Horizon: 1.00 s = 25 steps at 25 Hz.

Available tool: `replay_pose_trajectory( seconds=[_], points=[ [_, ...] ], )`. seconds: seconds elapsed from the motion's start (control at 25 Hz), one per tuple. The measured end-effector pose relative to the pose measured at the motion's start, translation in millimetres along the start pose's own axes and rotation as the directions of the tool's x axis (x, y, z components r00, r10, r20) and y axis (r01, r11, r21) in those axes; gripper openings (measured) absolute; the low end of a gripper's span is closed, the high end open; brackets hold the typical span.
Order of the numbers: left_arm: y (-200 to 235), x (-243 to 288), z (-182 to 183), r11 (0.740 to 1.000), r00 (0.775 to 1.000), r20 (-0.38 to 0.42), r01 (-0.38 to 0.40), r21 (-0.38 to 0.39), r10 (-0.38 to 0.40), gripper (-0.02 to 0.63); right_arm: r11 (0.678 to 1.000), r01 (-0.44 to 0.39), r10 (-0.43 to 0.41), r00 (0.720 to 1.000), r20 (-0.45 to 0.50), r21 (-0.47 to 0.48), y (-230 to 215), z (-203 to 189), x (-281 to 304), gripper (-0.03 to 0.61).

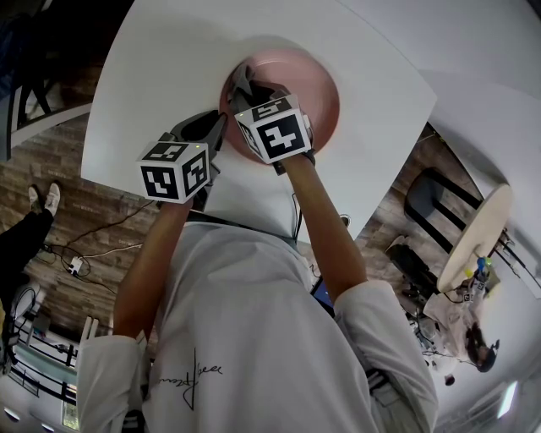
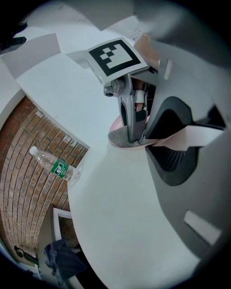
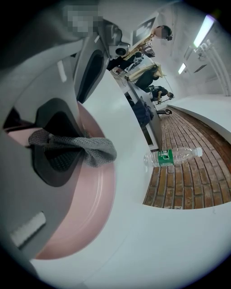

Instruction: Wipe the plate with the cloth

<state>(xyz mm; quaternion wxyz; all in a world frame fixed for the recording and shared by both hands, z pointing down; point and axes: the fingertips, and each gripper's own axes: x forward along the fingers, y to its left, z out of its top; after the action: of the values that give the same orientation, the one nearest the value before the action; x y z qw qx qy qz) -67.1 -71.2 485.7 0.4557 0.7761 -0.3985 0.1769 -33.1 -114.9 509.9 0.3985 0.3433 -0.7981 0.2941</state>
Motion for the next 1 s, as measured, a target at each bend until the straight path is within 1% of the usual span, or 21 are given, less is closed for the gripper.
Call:
replay_pose_trajectory(
  seconds=[1.0],
  points=[
    [0, 0, 2, 1.0, 1.0, 0.014, 0.002, -0.029, -0.002, 0.064, 0.995, -0.097, 0.096, 0.994, -0.052, -0.02, 21, -16, -6, 0.041]
  ],
)
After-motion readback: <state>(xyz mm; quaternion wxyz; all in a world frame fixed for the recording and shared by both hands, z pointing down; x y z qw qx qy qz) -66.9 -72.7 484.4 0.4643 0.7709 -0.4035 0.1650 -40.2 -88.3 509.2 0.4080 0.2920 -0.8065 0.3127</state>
